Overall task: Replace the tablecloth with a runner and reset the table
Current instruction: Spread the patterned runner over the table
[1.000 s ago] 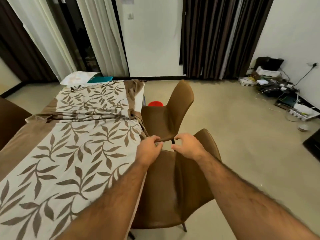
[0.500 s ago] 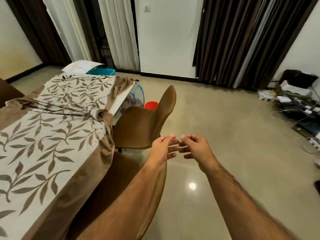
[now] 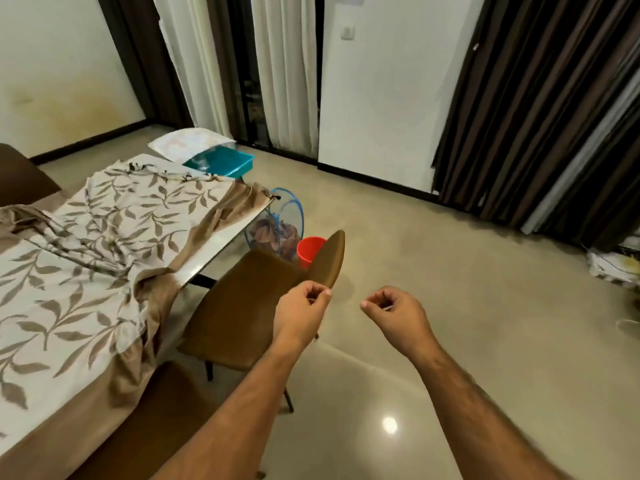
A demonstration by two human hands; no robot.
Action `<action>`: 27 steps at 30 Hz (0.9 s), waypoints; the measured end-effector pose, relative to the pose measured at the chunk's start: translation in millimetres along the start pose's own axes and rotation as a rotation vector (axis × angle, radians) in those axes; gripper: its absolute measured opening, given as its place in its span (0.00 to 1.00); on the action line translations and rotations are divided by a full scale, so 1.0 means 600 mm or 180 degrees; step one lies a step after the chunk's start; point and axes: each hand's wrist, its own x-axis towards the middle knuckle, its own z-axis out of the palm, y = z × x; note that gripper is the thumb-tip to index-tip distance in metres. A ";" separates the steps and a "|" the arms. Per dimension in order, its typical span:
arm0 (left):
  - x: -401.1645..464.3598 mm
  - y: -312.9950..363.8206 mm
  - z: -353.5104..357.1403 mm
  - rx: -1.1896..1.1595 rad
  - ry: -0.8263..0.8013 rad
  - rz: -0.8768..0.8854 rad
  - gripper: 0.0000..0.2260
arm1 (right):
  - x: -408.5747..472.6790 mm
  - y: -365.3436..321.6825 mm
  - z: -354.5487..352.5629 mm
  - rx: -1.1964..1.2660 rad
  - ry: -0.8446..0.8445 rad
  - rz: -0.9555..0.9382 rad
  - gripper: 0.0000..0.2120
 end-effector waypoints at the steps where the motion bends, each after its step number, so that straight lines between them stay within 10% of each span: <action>1: 0.026 0.009 0.006 0.0071 0.0033 -0.0038 0.05 | 0.032 0.000 -0.011 -0.0102 -0.0063 -0.0086 0.06; 27: 0.710 0.057 0.146 0.0283 0.2016 -0.1355 0.12 | 0.963 -0.091 0.105 -0.1398 -0.2446 -0.1807 0.05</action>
